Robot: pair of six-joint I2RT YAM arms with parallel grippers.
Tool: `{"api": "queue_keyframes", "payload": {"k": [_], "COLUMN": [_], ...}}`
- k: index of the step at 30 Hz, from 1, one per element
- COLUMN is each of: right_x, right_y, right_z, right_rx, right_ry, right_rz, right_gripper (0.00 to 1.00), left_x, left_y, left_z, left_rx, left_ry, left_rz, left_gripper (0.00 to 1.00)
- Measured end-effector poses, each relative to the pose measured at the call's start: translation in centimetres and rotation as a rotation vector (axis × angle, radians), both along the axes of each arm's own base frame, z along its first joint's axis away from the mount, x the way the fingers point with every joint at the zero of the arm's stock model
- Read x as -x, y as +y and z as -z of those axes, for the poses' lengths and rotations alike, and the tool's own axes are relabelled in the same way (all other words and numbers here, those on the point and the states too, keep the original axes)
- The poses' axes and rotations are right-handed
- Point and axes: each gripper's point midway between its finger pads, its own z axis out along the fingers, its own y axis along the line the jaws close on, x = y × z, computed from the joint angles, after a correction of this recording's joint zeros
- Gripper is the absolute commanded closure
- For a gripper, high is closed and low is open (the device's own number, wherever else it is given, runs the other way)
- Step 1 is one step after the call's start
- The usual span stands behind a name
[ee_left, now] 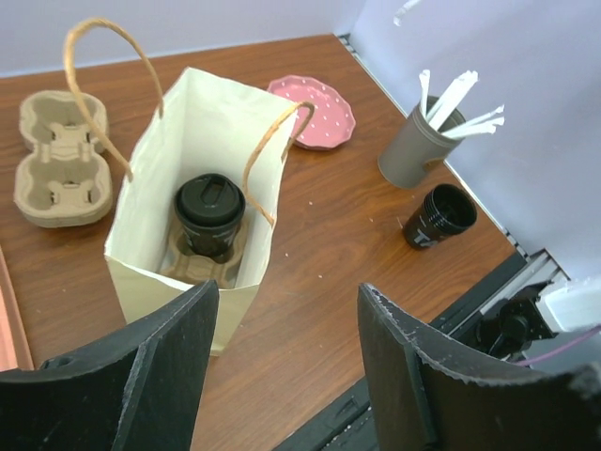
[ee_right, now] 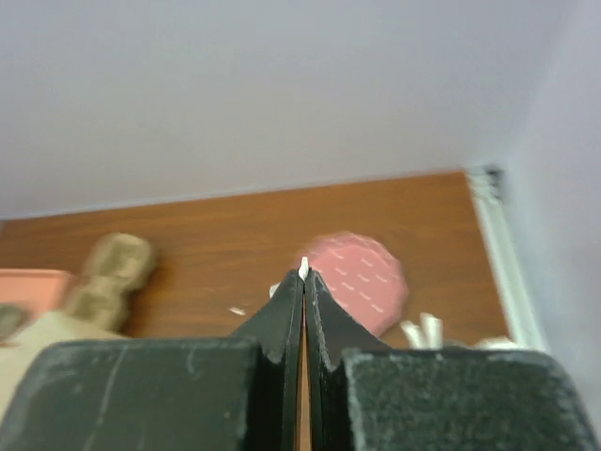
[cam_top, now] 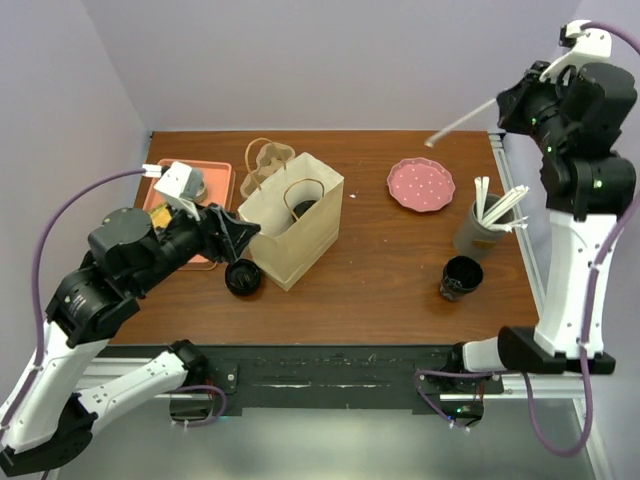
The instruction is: Pack the takeout coffee
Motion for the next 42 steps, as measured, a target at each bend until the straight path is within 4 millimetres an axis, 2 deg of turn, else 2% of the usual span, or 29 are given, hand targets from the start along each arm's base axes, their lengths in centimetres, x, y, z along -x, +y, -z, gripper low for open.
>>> {"api": "queue_keyframes", "payload": {"k": [2,6,8,11,18,25,28,32,34,36,37,40,42], "right_x": [0.9,2.6,2.9,2.5,1.9,4.4,5.7,7.8,8.3,8.5,8.5,8.1,7.9], "right_y": [3.0,12.8,17.0,21.1,26.5,29.2,31.0,34.5,36.5,38.2,38.9,41.1,42.2], "right_z": [-1.6,-4.0,-4.5,-3.5,-1.5,0.8,2.9,7.9,10.3,12.1,12.8,14.8,15.4], "right_rx": [-0.045,-0.077,-0.079,-0.06,0.012,0.082,0.121,0.191,0.221,0.254,0.269,0.31,0.326], "right_ry": [-0.077,-0.161,-0.173,-0.158,-0.119,-0.064,-0.032,0.049,0.081,0.098,0.103,0.121,0.129], "right_rz": [-0.096,-0.365,-0.468,-0.548,-0.636,-0.733,-0.79,-0.873,-0.905,-0.932,-0.941,-0.959,-0.962], "right_gripper": [1.0,1.0,1.0,1.0,1.0,1.0,1.0,0.98,0.93,0.81,0.78,0.61,0.49], "left_x": [0.1,0.5,0.7,0.8,0.9,0.9,1.1,1.3,1.4,1.5,1.5,1.4,1.3], "left_y": [0.4,1.2,1.4,1.6,2.2,2.7,3.1,3.7,3.9,4.1,4.2,4.2,4.2], "left_z": [-0.5,-1.2,-1.6,-2.3,-4.0,-4.2,-4.1,-4.0,-4.0,-4.0,-4.0,-3.8,-3.6], "left_rx": [0.009,0.026,0.029,0.037,0.057,0.072,0.078,0.079,0.079,0.079,0.08,0.077,0.071], "left_ry": [-0.014,-0.036,-0.041,-0.052,-0.081,-0.078,-0.076,-0.079,-0.081,-0.083,-0.084,-0.081,-0.076], "left_rz": [-0.011,-0.031,-0.036,-0.041,-0.062,-0.091,-0.102,-0.12,-0.128,-0.134,-0.136,-0.14,-0.142], "left_gripper": [0.34,0.34,0.34,0.34,0.34,0.34,0.34,0.33,0.33,0.33,0.33,0.33,0.33]}}
